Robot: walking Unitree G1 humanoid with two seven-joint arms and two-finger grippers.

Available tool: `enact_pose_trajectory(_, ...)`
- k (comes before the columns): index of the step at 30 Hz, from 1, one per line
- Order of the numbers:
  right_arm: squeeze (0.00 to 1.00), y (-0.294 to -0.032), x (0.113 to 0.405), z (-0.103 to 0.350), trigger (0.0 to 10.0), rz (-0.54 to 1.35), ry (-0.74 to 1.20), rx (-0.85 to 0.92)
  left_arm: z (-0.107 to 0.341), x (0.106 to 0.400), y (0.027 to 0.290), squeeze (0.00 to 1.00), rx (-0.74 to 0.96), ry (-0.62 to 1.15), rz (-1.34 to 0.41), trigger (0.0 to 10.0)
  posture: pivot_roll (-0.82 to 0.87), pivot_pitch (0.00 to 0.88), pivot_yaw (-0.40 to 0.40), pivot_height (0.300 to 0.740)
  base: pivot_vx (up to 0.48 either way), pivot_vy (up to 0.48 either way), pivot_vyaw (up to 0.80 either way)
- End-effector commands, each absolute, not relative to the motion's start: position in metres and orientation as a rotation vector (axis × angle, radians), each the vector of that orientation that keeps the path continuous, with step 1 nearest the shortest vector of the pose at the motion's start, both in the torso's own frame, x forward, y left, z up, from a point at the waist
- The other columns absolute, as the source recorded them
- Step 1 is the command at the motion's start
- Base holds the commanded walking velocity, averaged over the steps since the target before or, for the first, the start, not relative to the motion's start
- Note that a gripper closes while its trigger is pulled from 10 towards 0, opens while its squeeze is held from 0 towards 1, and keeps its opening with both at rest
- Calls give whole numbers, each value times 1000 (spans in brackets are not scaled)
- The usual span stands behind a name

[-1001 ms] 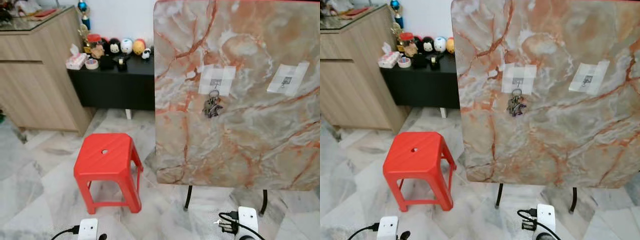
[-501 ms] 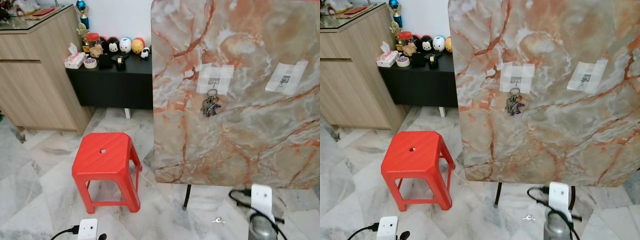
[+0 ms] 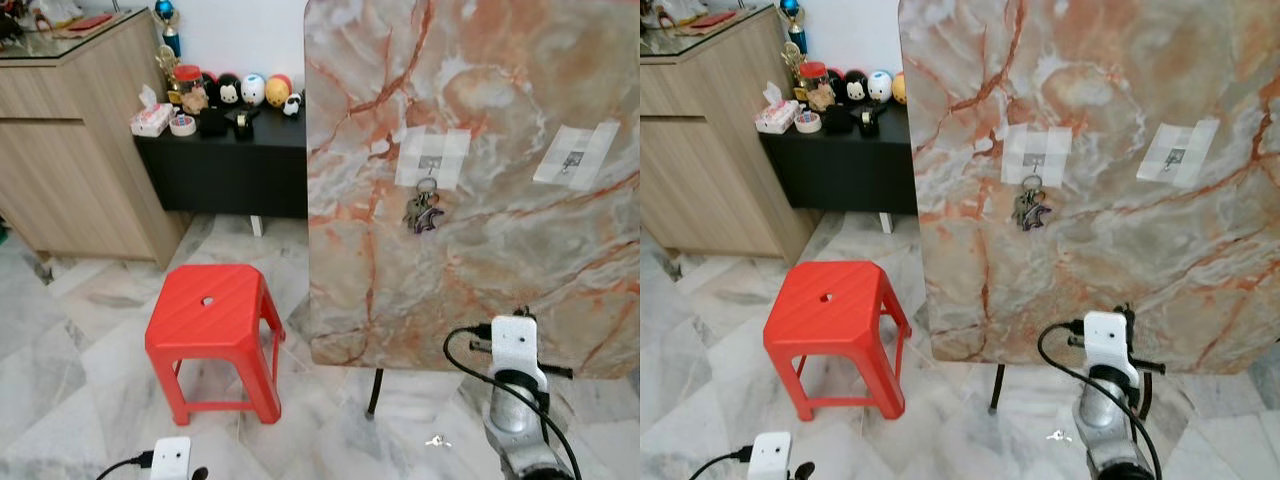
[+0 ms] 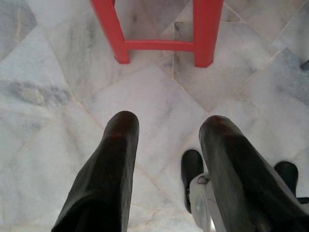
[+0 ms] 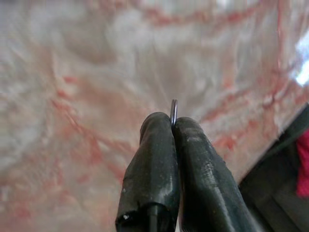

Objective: Hang keys on a hook

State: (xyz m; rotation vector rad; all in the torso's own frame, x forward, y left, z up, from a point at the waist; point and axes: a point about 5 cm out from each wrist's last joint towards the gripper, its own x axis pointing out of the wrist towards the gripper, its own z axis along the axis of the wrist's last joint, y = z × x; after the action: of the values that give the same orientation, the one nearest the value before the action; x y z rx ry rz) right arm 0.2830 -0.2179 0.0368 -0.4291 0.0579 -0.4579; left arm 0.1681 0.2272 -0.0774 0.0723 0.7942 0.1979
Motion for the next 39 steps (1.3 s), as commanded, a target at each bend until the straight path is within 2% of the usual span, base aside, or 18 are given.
enact_pose_trajectory(1, 0, -214, 283, 40, 10000, -442, 27, -448, -80, 163, 227, 0, 65, 816, 203, 10000, -9, 0, -18, 740, 0, 0, 0)
enact_pose_trajectory(5, 0, -215, 281, 46, 10000, -461, -10, -475, -82, 160, 225, 0, 54, 823, 201, 10000, -8, 0, -18, 740, 0, 0, 0)
enact_pose_trajectory(11, 0, -221, 277, 42, 10000, -499, 36, -411, -83, 160, 223, 0, 44, 830, 201, 10000, -14, 0, -16, 740, 0, 0, 0)
enact_pose_trajectory(19, 0, -236, 266, 9, 10000, -587, 311, -169, -82, 162, 223, 0, 34, 828, 199, 10000, -13, 0, -16, 740, 0, 0, 0)
enact_pose_trajectory(28, 0, -227, 269, 3, 10000, -506, 360, -99, -80, 167, 224, 0, 30, 819, 210, 10000, -2, 0, -28, 740, 0, 0, 0)
enact_pose_trajectory(39, 0, -225, 277, 7, 10000, -470, 358, -93, -79, 168, 226, 0, 36, 813, 216, 10000, 14, 0, -42, 740, 0, 0, -800)
